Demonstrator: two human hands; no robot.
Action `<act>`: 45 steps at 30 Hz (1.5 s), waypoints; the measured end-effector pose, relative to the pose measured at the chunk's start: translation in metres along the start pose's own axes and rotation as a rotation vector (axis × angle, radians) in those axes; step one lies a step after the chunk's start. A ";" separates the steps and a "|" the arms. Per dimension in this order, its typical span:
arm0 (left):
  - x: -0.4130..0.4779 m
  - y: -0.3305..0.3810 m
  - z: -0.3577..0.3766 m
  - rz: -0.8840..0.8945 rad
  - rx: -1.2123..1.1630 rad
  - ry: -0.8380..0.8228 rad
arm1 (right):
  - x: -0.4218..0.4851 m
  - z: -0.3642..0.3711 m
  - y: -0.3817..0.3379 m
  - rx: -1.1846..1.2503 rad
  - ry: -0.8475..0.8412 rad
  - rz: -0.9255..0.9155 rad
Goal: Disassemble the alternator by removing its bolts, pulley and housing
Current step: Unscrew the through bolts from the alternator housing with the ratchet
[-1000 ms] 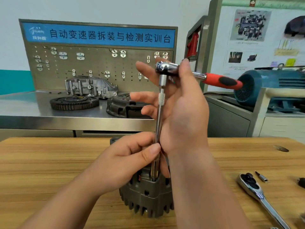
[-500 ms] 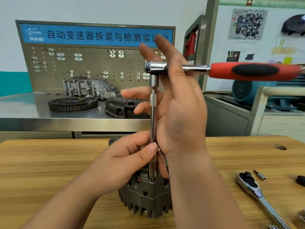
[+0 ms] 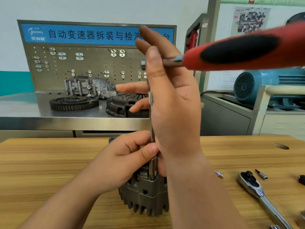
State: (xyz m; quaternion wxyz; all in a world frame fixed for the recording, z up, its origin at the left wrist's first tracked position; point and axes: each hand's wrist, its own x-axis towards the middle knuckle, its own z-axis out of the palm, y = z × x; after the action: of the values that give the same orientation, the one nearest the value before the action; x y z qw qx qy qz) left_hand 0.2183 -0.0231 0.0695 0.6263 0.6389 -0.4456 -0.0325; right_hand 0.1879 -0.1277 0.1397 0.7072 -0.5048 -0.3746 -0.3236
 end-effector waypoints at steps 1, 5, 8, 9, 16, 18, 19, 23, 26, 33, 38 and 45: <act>0.000 0.000 0.000 -0.001 -0.006 -0.002 | 0.000 -0.001 0.000 0.039 -0.008 0.039; -0.001 0.001 -0.001 -0.002 -0.032 -0.038 | 0.003 -0.007 0.000 0.256 0.031 0.238; -0.001 0.002 0.000 -0.004 -0.039 -0.050 | 0.005 -0.010 0.001 0.317 -0.008 0.364; -0.001 0.002 -0.001 -0.004 -0.038 -0.050 | 0.004 -0.010 0.001 0.303 -0.019 0.358; 0.000 0.002 0.001 0.009 -0.011 -0.027 | 0.001 -0.002 0.002 -0.019 -0.030 -0.058; 0.000 0.004 0.003 0.005 -0.002 -0.015 | 0.001 -0.001 0.002 -0.005 -0.059 -0.049; 0.000 0.004 0.003 0.006 0.003 -0.011 | 0.000 0.000 0.002 0.015 -0.057 -0.004; -0.002 0.003 0.000 -0.011 -0.013 -0.010 | 0.000 -0.003 0.004 0.152 -0.016 0.153; -0.002 0.002 0.001 -0.022 -0.054 -0.021 | 0.002 -0.008 0.005 0.255 0.005 0.253; -0.001 0.003 0.000 -0.017 0.007 0.009 | 0.000 -0.003 0.004 0.059 -0.010 0.072; -0.002 0.004 0.001 -0.029 -0.027 0.024 | -0.001 -0.001 0.003 0.073 -0.039 0.062; -0.002 0.006 0.002 -0.019 0.031 -0.006 | 0.004 -0.013 0.008 0.314 -0.038 0.336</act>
State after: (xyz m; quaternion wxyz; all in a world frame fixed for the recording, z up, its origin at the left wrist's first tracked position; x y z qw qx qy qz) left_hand 0.2125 -0.0221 0.0730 0.6147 0.6526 -0.4418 -0.0331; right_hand 0.1990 -0.1383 0.1371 0.8138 -0.4500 -0.3442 -0.1294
